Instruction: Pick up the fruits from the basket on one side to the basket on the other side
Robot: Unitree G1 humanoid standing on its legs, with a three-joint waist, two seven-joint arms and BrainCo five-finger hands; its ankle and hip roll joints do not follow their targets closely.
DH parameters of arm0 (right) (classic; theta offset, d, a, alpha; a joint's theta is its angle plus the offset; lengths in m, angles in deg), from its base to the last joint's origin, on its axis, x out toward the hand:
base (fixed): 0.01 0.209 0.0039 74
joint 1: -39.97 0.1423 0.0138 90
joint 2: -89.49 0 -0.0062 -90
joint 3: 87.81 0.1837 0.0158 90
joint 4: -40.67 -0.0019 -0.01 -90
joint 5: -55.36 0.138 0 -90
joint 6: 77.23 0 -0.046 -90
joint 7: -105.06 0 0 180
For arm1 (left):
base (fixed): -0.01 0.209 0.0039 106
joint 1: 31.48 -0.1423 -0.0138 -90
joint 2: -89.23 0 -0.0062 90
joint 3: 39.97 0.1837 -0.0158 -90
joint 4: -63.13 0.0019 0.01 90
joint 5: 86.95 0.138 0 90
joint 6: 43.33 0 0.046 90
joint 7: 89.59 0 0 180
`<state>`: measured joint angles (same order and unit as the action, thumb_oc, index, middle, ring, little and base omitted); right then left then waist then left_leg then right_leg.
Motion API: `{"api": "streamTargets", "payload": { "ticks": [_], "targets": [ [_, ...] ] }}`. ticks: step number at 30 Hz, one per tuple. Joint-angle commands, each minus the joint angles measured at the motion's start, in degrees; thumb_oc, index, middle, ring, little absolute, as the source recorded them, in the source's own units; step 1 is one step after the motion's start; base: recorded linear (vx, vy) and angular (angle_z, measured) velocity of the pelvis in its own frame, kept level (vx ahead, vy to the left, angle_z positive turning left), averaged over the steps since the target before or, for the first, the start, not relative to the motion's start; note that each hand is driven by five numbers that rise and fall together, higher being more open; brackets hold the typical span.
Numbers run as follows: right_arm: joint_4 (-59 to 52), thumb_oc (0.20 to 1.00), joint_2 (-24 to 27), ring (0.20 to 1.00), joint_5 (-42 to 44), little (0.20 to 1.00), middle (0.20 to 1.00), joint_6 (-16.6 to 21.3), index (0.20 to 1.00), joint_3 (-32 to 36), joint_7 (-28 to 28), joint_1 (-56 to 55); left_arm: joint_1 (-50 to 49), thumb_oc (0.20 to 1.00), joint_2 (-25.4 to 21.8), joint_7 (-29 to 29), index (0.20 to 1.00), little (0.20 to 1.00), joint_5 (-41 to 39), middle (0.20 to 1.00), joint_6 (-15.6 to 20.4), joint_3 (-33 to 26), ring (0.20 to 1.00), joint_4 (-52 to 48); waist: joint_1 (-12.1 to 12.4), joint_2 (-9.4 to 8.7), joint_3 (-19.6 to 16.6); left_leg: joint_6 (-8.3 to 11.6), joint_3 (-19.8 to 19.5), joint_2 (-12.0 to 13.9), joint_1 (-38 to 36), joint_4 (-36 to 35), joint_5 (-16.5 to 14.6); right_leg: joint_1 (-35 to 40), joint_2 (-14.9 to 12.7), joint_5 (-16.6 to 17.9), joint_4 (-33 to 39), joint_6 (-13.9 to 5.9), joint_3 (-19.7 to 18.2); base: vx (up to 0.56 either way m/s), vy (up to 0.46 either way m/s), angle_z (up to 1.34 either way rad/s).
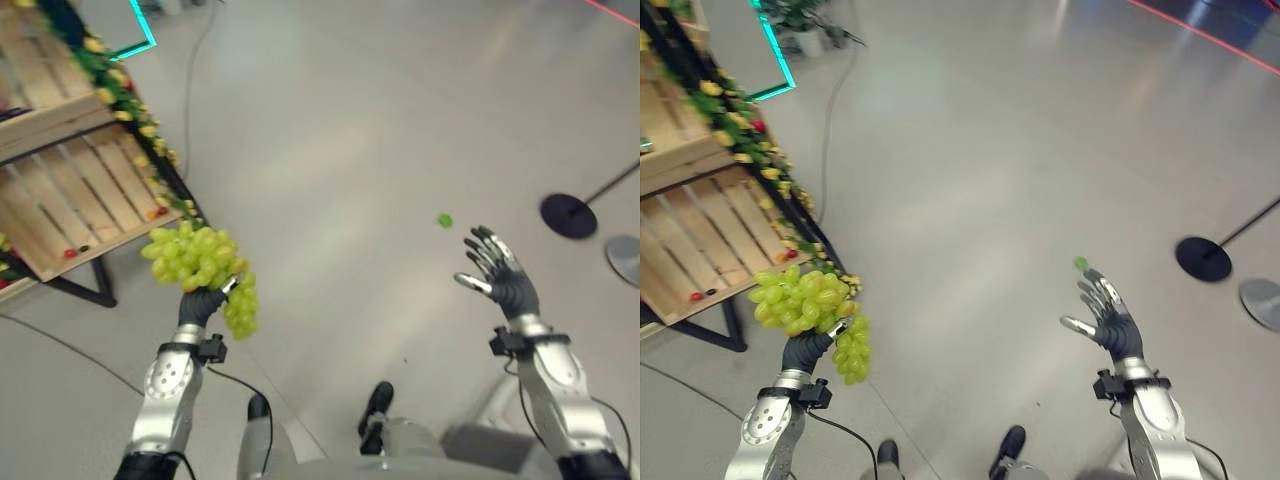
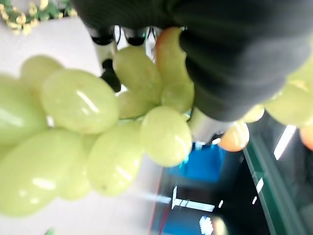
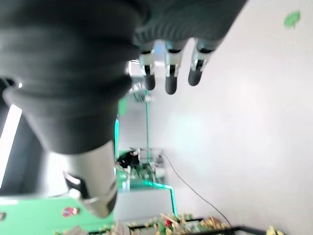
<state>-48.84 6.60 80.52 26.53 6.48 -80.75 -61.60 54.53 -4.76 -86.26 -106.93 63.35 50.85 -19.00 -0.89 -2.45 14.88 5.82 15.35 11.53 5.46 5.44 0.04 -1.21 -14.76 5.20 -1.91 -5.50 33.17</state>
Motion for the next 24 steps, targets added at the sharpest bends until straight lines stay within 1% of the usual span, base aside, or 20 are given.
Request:
{"api": "streamTargets", "payload": {
  "ticks": [1, 3, 4, 5, 6, 7, 9, 10, 11, 12, 13, 14, 15, 16, 17, 18, 20, 21, 23, 24],
  "targets": [
    [-1.03, 1.000, 0.90, 1.000, -0.99, 1.000, 1.000, 3.42, 1.000, 0.88, 1.15, 4.67, 1.41, 0.200, -4.33, 0.29, 0.200, 0.200, -1.28, 0.200, 3.98, -2.44, 0.200, -5.43, 1.34, 0.38, -4.80, 2.98, -1.84, 3.51, -2.55, -0.15, -2.11, 0.48, -0.30, -4.68, -1.22, -3.43, 1.60, -0.01, 0.297, 1.40],
    [0.79, 1.000, 0.35, 1.000, -1.45, 1.000, 1.000, 2.71, 1.000, 0.27, 1.41, 5.38, 1.37, 0.200, -5.01, 0.07, 0.200, 0.200, -0.61, 0.200, 3.99, -2.24, 0.200, -6.14, 2.26, -0.53, -4.41, 1.67, -4.73, 0.79, -2.06, 0.56, -3.99, 0.53, -3.04, -2.39, -1.92, -4.57, 2.53, 0.01, 0.326, 0.76],
    [1.40, 1.000, 0.10, 1.000, -1.77, 1.000, 1.000, 2.64, 1.000, 0.56, 1.90, 5.66, 1.46, 0.200, -5.55, 0.06, 0.200, 0.200, -0.56, 0.200, 4.03, -2.59, 0.200, -6.33, 2.77, -0.81, -4.35, 1.24, -5.03, -0.13, -1.59, 1.05, -4.61, 0.75, -4.47, -1.09, -1.96, -5.23, 2.78, 0.02, 0.322, 0.57],
    [2.20, 1.000, -0.27, 1.000, -1.98, 1.000, 1.000, 2.62, 1.000, 0.86, 2.33, 5.95, 1.91, 0.200, -6.47, 0.04, 0.200, 0.200, -0.27, 0.200, 3.99, -2.73, 0.200, -6.42, 2.92, -1.41, -4.24, 0.92, -5.45, -1.36, -0.50, 2.34, -5.18, 1.12, -5.98, 0.34, -1.74, -6.36, 3.39, 0.01, 0.354, 0.60],
    [2.93, 1.000, -0.64, 1.000, -1.90, 1.000, 1.000, 2.47, 1.000, 0.66, 2.57, 6.54, 1.84, 0.200, -7.06, -0.23, 0.200, 0.200, 0.22, 0.200, 4.08, -2.96, 0.200, -6.65, 3.67, -1.87, -4.19, 0.18, -6.24, -2.80, 0.43, 3.65, -6.33, 1.28, -7.47, 1.74, -1.57, -7.27, 3.98, 0.01, 0.409, 0.99],
    [4.06, 1.000, -0.85, 1.000, -2.11, 1.000, 1.000, 2.32, 1.000, 0.29, 3.10, 7.27, 1.69, 0.200, -7.48, -0.22, 0.200, 0.200, 0.20, 0.200, 4.17, -3.11, 0.200, -6.71, 4.26, -2.09, -4.12, -0.71, -7.01, -4.23, 1.03, 4.85, -7.32, 1.45, -8.77, 2.89, -1.49, -7.71, 3.97, 0.03, 0.402, 0.81],
    [6.53, 1.000, -1.74, 1.000, -2.26, 1.000, 1.000, 1.98, 1.000, -0.60, 3.71, 8.61, 1.69, 0.200, -8.03, -0.65, 0.200, 0.200, 1.18, 0.200, 4.39, -3.42, 0.200, -6.76, 5.41, -2.16, -4.51, -1.74, -8.35, -6.53, 1.60, 5.29, -8.27, 1.98, -9.42, 2.77, -1.15, -7.66, 2.55, 0.06, 0.353, 0.41],
    [7.74, 1.000, -2.14, 1.000, -2.54, 1.000, 1.000, 2.02, 1.000, -1.05, 4.01, 9.40, 1.73, 0.200, -8.31, -1.20, 0.200, 0.200, 1.74, 0.200, 4.47, -3.47, 0.200, -6.59, 5.64, -2.25, -4.83, -2.30, -9.40, -7.67, 1.87, 5.42, -8.63, 1.88, -9.43, 2.59, -1.24, -7.67, 0.73, 0.02, 0.360, 0.38],
    [8.27, 1.000, -2.15, 1.000, -3.38, 1.000, 1.000, 1.86, 1.000, -0.99, 4.52, 9.51, 2.09, 0.200, -8.40, -1.13, 0.200, 0.200, 1.46, 0.200, 4.34, -3.20, 0.200, -6.53, 5.25, -2.47, -4.95, -3.15, -9.86, -9.32, 2.61, 5.59, -7.64, 1.17, -9.37, 2.54, -1.23, -6.57, -1.64, 0.05, 0.349, 0.70],
    [8.72, 1.000, -2.31, 1.000, -3.30, 1.000, 1.000, 1.74, 1.000, -0.84, 4.56, 9.40, 2.35, 0.200, -8.54, -1.20, 0.200, 0.200, 1.52, 0.200, 4.22, -3.11, 0.200, -6.36, 4.79, -2.38, -5.33, -3.55, -10.91, -10.35, 2.58, 5.45, -7.70, 0.67, -8.35, 1.44, -1.59, -6.11, -5.17, 0.08, 0.335, 0.63],
    [9.54, 1.000, -2.44, 1.000, -2.84, 1.000, 1.000, 1.68, 1.000, -0.73, 4.19, 8.94, 2.39, 0.200, -8.84, -1.31, 0.200, 0.200, 2.13, 0.200, 4.23, -3.00, 0.200, -6.01, 4.09, -2.15, -5.63, -4.10, -12.71, -11.70, 2.11, 4.88, -7.63, 0.07, -6.50, 0.05, -2.53, -5.49, -10.13, 0.19, 0.315, 0.70],
    [9.77, 1.000, -2.31, 1.000, -3.04, 1.000, 1.000, 1.70, 1.000, -0.13, 4.01, 8.22, 2.39, 0.200, -9.09, -1.22, 0.200, 0.200, 2.70, 0.200, 4.31, -2.87, 0.200, -5.95, 3.49, -1.95, -5.84, -4.63, -14.43, -13.07, 1.78, 4.24, -7.10, -0.62, -5.06, -0.92, -3.73, -5.03, -13.82, 0.21, 0.330, 0.92],
    [9.66, 1.000, -2.17, 1.000, -3.34, 1.000, 1.000, 1.71, 1.000, 0.07, 3.56, 7.37, 2.36, 0.200, -9.14, -0.90, 0.200, 0.200, 3.30, 0.200, 4.23, -2.60, 0.200, -5.82, 3.06, -1.62, -5.74, -5.10, -16.45, -14.45, 1.04, 3.58, -6.79, -0.76, -3.38, -2.52, -5.49, -4.35, -16.33, 0.20, 0.288, 1.13],
    [9.91, 1.000, -2.33, 1.000, -3.21, 1.000, 1.000, 1.72, 1.000, 0.01, 3.38, 6.95, 1.97, 0.200, -8.97, -0.80, 0.200, 0.200, 3.84, 0.200, 4.09, -2.51, 0.200, -5.79, 2.87, -1.26, -5.62, -5.41, -17.66, -14.90, 0.10, 2.98, -6.92, -1.29, -2.43, -3.43, -7.36, -3.63, -16.89, 0.17, 0.258, 1.47],
    [10.12, 1.000, -2.50, 1.000, -2.99, 1.000, 1.000, 1.73, 1.000, -0.05, 3.16, 6.92, 1.78, 0.200, -8.90, -0.80, 0.200, 0.200, 4.18, 0.200, 3.90, -2.50, 0.200, -5.62, 2.55, -1.08, -5.79, -5.79, -18.88, -15.48, -0.42, 1.97, -6.32, -2.11, -1.28, -3.90, -8.68, -3.04, -17.71, 0.18, 0.198, 1.13],
    [10.50, 1.000, -2.67, 1.000, -3.12, 1.000, 1.000, 1.68, 1.000, -0.13, 3.10, 7.03, 1.43, 0.200, -8.83, -0.78, 0.200, 0.200, 4.40, 0.200, 3.73, -2.59, 0.200, -5.69, 2.34, -0.66, -5.65, -6.03, -20.15, -15.57, -1.47, 0.82, -6.17, -3.62, 0.58, -4.92, -9.38, -2.42, -18.84, 0.17, 0.168, 1.16],
    [11.24, 1.000, -2.66, 1.000, -2.84, 1.000, 1.000, 1.49, 1.000, -0.68, 2.70, 7.76, 1.31, 0.200, -8.57, -0.67, 0.200, 0.200, 4.18, 0.200, 3.48, -2.68, 0.200, -5.72, 1.68, -0.28, -5.49, -6.25, -22.21, -15.79, -2.70, -0.62, -5.58, -6.87, 2.63, -5.25, -7.77, -2.00, -19.97, 0.20, 0.101, 0.75],
    [11.29, 1.000, -2.53, 1.000, -3.01, 1.000, 1.000, 1.44, 1.000, -0.76, 2.71, 7.94, 1.37, 0.200, -8.41, -0.55, 0.200, 0.200, 4.25, 0.200, 3.30, -2.57, 0.200, -5.68, 1.26, -0.07, -5.08, -6.40, -23.61, -16.05, -3.68, -1.11, -5.62, -8.75, 4.17, -5.20, -6.11, -2.07, -21.72, 0.23, 0.070, 0.39],
    [11.45, 1.000, -2.20, 1.000, -2.85, 1.000, 1.000, 1.33, 1.000, -0.63, 2.65, 8.09, 1.56, 0.200, -8.04, -0.31, 0.200, 0.200, 3.96, 0.200, 3.08, -2.29, 0.200, -5.53, 0.05, 0.16, -4.24, -6.60, -26.33, -16.97, -5.17, -2.13, -5.03, -11.77, 5.84, -2.99, -2.54, -2.82, -24.36, 0.24, 0.042, 0.35],
    [11.41, 1.000, -2.17, 1.000, -2.85, 1.000, 1.000, 1.33, 1.000, -0.43, 2.82, 8.11, 1.63, 0.200, -7.87, -0.22, 0.200, 0.200, 3.89, 0.200, 2.96, -2.22, 0.200, -5.39, -0.31, 0.25, -3.85, -6.72, -27.51, -17.40, -5.90, -2.67, -4.85, -13.43, 6.18, -1.98, -0.78, -3.21, -25.40, 0.26, -0.007, 0.75]
  ]
}}
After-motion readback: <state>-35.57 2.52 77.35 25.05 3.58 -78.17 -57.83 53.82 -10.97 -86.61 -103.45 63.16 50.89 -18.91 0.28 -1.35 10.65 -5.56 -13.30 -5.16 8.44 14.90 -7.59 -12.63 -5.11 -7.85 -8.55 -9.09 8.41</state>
